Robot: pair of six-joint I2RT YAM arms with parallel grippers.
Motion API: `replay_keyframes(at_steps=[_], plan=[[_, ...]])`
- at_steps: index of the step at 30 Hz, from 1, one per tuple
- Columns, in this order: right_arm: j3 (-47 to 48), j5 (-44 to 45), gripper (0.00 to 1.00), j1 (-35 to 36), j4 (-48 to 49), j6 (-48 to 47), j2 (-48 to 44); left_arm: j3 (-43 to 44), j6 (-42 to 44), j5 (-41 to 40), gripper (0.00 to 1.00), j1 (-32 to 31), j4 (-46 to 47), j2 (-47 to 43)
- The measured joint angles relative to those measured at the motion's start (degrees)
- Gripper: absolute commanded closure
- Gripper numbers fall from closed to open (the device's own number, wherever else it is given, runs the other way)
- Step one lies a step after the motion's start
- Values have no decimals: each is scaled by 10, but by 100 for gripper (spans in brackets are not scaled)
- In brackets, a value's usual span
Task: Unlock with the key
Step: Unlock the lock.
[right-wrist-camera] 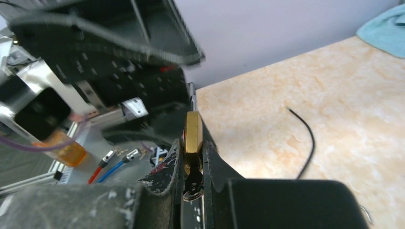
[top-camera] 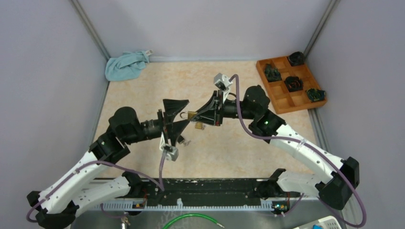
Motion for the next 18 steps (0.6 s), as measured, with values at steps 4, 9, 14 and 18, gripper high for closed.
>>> replay_keyframes(at_steps=[4, 9, 14, 18], plan=[[-13, -11, 100, -26, -16, -31, -25, 88, -155, -24, 4, 0, -69, 41], [-12, -38, 100, -27, -66, -111, -35, 162, -360, 1, 17, 14, -159, 85], [-2, -42, 100, -27, -146, -183, -34, 210, -478, 112, 29, 106, -258, 152], [19, -42, 100, -27, -183, -219, -29, 247, -519, 192, 34, 150, -328, 226]])
